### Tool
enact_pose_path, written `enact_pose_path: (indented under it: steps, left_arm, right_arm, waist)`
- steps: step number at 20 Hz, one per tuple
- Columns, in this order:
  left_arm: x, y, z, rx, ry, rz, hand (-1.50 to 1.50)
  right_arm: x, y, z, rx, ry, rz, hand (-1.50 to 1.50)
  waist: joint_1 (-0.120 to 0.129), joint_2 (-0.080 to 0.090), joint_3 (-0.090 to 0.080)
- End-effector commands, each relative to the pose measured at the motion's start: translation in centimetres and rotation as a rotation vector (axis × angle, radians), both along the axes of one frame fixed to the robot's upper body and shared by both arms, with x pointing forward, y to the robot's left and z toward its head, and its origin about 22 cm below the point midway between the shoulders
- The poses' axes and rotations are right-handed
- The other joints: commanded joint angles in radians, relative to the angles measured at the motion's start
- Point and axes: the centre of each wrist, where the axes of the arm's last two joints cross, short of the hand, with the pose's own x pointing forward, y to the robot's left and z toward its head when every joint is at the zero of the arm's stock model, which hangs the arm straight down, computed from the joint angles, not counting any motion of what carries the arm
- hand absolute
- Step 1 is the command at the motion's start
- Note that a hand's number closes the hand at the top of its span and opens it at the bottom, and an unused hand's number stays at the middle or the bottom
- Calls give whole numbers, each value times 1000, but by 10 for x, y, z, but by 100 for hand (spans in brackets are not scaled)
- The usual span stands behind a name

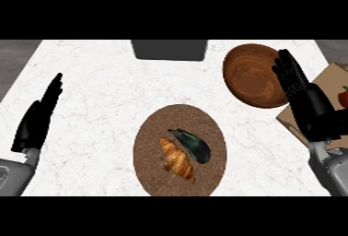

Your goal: Pick the eggplant from the placemat and place it in the bowl

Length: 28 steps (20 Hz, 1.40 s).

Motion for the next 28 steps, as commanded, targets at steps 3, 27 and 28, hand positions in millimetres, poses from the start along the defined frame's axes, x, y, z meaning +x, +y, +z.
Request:
enact_pose_path:
  steps: [3, 27, 28]
  left_arm:
    - [-8, -52, -10, -280, -11, -172, 0]
    - [-13, -101, -23, -611, 84, -393, 0]
    - [-15, -108, -17, -614, 93, -394, 0]
  right_arm:
    - [6, 34, -1, -132, 102, 190, 150]
    - [20, 175, 49, -1118, 419, 317, -150]
    - [16, 187, 58, -1146, 470, 342, -150]
  waist:
    - [5, 24, 22]
    - [-2, 24, 22]
    - [-1, 20, 22]
